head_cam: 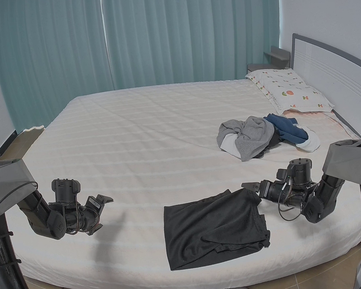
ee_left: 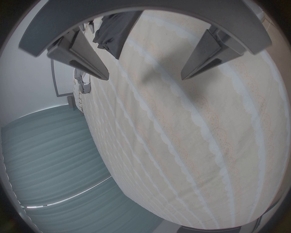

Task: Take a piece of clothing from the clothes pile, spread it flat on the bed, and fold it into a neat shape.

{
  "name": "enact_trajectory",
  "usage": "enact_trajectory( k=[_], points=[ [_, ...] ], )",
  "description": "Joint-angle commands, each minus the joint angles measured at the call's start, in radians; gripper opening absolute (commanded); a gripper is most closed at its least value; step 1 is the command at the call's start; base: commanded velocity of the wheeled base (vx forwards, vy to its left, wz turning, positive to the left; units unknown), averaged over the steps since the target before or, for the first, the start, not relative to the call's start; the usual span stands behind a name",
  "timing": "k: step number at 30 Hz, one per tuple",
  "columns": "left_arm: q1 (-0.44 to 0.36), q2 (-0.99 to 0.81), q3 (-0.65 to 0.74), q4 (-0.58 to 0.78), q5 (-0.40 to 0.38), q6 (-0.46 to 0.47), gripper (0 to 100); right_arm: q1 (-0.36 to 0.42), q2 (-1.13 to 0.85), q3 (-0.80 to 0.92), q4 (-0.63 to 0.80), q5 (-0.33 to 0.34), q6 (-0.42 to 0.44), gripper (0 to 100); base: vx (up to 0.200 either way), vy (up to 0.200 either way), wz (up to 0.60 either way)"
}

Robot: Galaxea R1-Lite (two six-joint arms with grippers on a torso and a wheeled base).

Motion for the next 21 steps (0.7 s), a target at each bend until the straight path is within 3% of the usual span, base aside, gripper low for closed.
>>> enact_trajectory(
  k=[1,21],
  points=[
    [0.000,0.000,0.000,0.000,0.000,0.001,100,-0.036,-0.243,0.323,-0.004,0.238,0.017,100,0.000,0.000,0.00],
    [-0.002,0.003,0.001,0.000,0.005,0.001,100,0.010,-0.171,0.390,-0.003,0.258,-0.038,100,0.000,0.000,0.00]
  ],
)
